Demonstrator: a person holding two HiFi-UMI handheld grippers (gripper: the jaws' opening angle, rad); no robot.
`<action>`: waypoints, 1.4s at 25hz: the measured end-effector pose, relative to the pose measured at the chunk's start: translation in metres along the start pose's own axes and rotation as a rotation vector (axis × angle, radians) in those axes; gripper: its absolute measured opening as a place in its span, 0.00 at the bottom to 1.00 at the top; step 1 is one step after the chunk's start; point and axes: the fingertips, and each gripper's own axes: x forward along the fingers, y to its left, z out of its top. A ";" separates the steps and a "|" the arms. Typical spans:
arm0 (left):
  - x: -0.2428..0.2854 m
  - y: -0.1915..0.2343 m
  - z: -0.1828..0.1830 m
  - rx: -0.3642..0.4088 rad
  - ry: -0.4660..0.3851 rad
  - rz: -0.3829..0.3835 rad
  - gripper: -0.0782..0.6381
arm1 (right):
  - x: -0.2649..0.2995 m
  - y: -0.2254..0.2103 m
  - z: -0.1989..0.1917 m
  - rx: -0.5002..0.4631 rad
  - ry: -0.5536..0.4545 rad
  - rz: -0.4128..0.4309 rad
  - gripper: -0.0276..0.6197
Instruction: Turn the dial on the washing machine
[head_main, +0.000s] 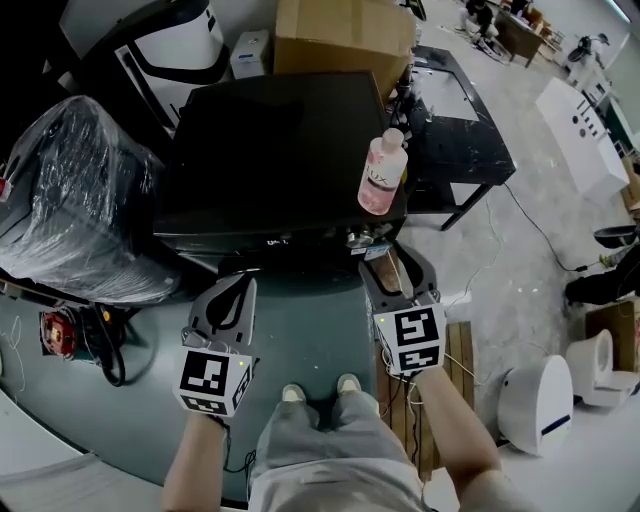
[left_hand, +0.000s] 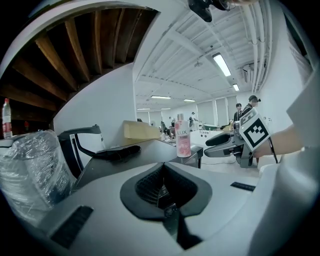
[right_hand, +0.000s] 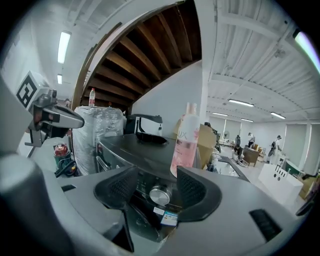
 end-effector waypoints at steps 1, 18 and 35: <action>0.004 0.002 -0.005 0.001 -0.004 0.000 0.14 | 0.006 0.002 -0.005 -0.003 0.006 -0.001 0.46; 0.030 0.015 -0.082 -0.037 -0.033 0.001 0.14 | 0.090 0.009 -0.079 -0.042 0.036 -0.099 0.50; 0.034 0.004 -0.129 -0.083 0.023 -0.040 0.14 | 0.116 0.014 -0.108 -0.966 0.214 -0.243 0.55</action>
